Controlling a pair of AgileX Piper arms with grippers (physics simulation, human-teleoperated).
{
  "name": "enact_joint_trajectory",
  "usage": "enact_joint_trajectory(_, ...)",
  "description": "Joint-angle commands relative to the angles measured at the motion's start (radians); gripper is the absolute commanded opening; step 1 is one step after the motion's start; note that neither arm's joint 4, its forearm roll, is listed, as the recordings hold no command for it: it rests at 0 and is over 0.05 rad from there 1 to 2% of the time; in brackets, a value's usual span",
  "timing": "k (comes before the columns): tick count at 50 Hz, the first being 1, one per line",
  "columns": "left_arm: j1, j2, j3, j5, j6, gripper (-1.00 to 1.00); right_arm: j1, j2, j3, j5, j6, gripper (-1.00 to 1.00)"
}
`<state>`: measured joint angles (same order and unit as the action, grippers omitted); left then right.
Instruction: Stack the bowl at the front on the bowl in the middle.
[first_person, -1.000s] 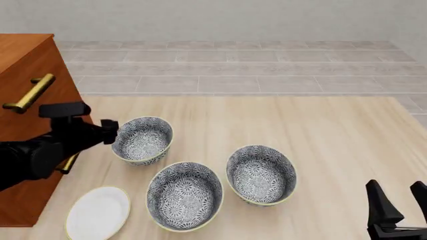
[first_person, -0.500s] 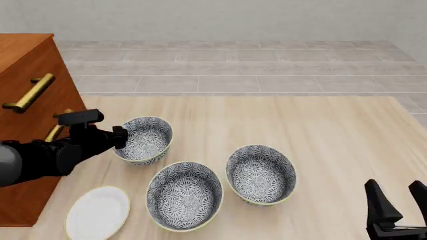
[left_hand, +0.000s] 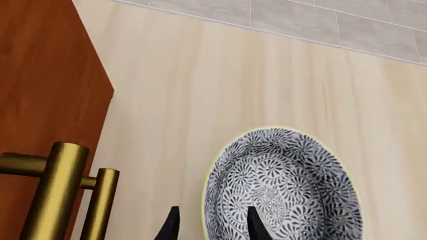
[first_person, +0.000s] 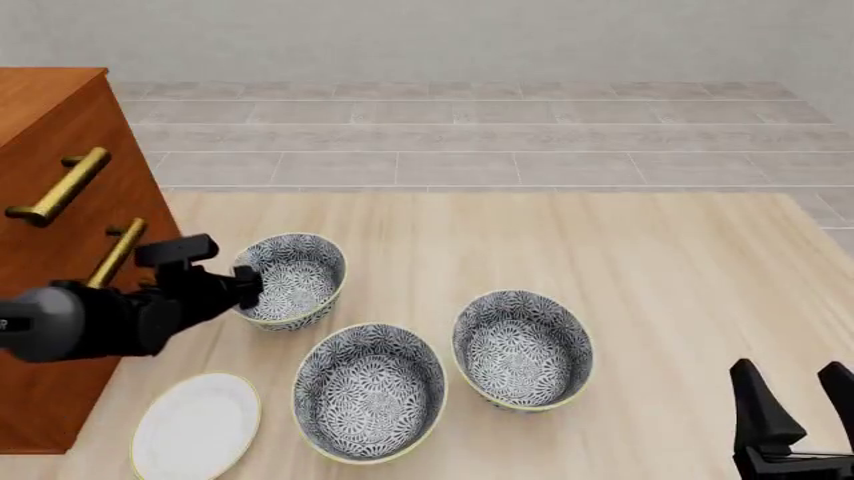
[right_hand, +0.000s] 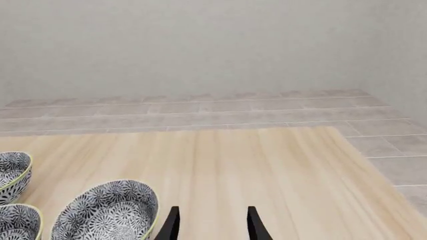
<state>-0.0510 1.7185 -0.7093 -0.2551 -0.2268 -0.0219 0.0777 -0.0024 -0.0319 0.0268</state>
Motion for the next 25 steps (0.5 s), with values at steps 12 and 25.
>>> enact_joint_trajectory(12,-0.005,0.108,-0.009,-0.056,-0.027,1.0,0.001,0.007,0.0,-0.003,0.002,1.0)
enact_joint_trajectory(25,-0.016,0.124,-0.004,-0.069,-0.046,1.0,0.002,0.007,0.0,-0.003,0.002,1.0)
